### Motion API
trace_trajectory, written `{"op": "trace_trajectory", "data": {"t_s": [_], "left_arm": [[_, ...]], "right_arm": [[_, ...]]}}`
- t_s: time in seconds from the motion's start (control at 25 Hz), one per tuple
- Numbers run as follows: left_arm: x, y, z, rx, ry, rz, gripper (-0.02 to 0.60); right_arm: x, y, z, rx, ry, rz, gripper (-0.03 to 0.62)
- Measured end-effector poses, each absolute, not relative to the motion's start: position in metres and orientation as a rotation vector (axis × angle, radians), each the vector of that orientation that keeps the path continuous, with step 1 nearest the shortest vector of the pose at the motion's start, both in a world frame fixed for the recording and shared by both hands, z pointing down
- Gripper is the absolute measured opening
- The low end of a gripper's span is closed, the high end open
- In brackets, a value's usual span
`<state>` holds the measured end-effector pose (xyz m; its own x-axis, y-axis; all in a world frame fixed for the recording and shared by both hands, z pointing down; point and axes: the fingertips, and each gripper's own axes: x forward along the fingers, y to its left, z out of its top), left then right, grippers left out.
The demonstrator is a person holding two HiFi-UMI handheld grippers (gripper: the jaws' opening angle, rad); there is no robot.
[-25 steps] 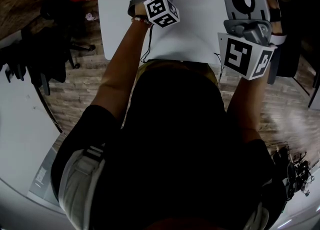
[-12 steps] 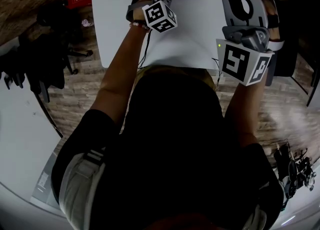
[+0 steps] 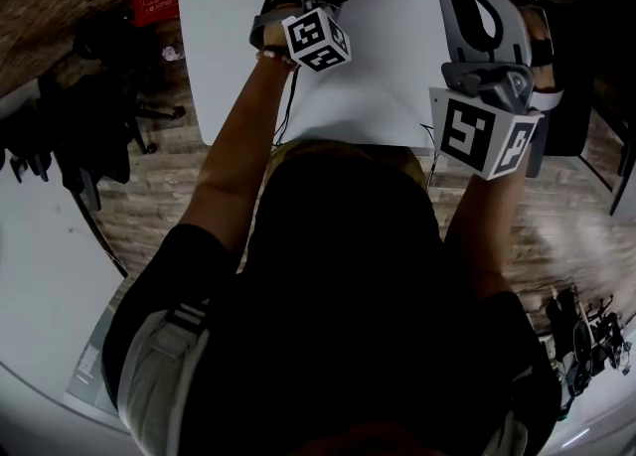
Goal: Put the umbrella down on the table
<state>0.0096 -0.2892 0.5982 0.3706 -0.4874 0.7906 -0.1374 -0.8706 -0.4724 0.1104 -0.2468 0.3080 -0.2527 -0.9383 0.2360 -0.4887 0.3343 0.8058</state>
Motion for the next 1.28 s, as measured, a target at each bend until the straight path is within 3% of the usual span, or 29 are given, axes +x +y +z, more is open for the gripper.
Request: {"op": "trace_trajectory", "data": {"t_s": [0.4,0.84,1.28], "left_arm": [[0.0103,-0.2898,0.6004,-2.343,0.529,-1.507,0.232],[0.0081,-0.2906,0.6001,-2.410,0.485,-1.533,0.327],[0.0075,-0.2897,0.6007,-2.420,0.476,-1.550,0.330]], "right_arm": [[0.1052,-0.2491,0.3075,1.249,-1.883,-0.798,0.029],[0.1046,-0.2452,0.3073,1.241,-1.879,-0.800,0.029],[0.1038,-0.2500,0.3063,1.229,-1.891,-0.802,0.029]]}}
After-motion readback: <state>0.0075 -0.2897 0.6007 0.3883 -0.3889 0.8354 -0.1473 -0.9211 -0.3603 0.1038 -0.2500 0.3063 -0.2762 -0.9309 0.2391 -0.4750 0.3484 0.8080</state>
